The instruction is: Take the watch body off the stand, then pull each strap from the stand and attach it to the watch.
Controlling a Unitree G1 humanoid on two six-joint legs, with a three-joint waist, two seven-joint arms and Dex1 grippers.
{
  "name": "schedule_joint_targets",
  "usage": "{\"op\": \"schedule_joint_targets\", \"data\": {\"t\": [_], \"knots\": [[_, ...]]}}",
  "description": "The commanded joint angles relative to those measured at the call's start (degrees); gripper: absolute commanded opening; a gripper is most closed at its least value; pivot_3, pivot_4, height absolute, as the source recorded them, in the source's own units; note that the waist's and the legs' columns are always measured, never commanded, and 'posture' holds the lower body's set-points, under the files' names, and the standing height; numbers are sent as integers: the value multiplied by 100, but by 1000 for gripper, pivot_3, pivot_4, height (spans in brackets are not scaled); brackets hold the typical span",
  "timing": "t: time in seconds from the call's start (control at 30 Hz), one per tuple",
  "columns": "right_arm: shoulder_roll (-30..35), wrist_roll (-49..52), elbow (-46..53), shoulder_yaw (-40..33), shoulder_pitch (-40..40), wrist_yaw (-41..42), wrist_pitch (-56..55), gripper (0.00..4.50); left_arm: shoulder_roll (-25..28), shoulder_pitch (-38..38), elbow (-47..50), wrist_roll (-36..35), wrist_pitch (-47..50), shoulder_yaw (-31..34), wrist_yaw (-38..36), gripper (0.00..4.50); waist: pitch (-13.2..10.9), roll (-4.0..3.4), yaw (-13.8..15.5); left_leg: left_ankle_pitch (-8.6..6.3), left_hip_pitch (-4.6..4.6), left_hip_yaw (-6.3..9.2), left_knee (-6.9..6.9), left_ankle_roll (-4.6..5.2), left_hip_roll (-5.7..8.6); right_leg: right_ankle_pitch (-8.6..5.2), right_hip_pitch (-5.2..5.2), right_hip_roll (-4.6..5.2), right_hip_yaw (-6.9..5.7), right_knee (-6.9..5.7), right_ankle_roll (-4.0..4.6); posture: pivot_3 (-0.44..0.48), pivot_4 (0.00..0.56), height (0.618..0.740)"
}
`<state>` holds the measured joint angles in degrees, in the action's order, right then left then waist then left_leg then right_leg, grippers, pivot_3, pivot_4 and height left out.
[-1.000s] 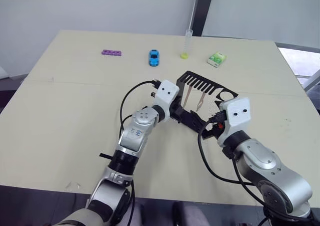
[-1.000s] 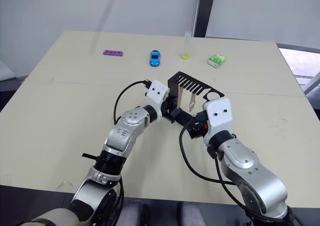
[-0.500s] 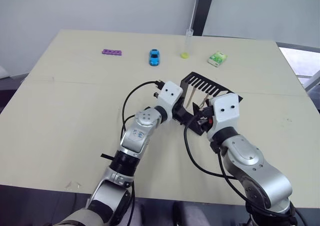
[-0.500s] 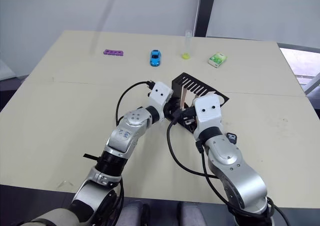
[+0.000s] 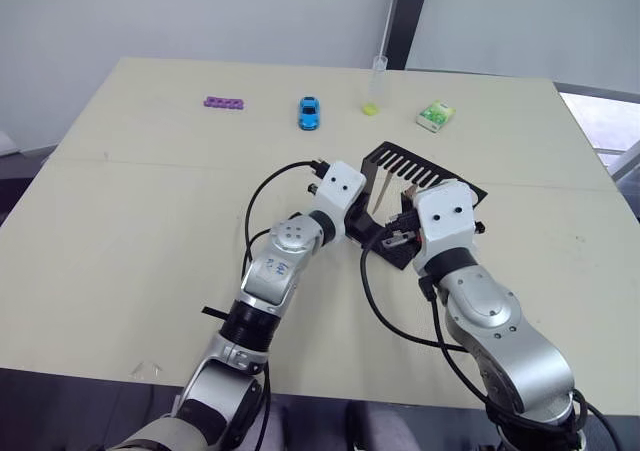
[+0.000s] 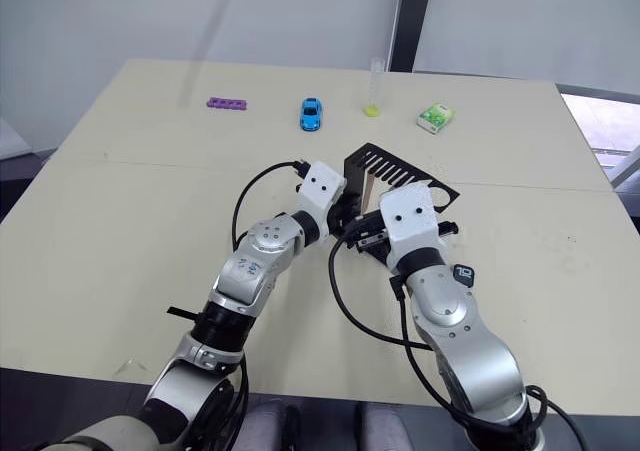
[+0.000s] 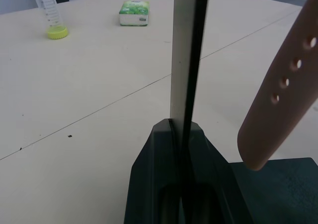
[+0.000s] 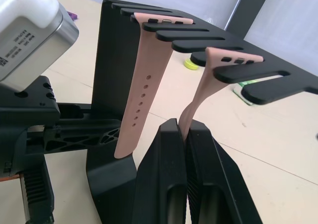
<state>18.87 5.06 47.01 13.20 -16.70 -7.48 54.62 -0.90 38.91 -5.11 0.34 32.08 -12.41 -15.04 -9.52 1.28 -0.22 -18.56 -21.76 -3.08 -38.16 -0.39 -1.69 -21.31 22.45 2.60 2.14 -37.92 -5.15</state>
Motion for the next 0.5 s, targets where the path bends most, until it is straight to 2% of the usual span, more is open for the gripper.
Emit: {"op": "schedule_joint_targets", "data": {"t": [0.03,0.27,0.5], "knots": [[132,-278,348,59,-89,154,-19,83,-71,66,100,6,-69,-80,-23,0,0,0,2,0,0,0,0,0,0,0,0,0,0,0,0,0,150,740],[434,-693,518,244,-217,368,47,83,-108,86,18,2,-99,-82,-21,0,0,0,2,0,-7,1,-2,0,0,0,5,0,-1,0,0,0,150,740],[429,-911,512,212,-148,470,148,83,-105,116,-38,12,-126,-93,-48,0,0,0,1,0,-20,2,-8,0,0,0,14,0,-3,0,0,0,150,740]]}}
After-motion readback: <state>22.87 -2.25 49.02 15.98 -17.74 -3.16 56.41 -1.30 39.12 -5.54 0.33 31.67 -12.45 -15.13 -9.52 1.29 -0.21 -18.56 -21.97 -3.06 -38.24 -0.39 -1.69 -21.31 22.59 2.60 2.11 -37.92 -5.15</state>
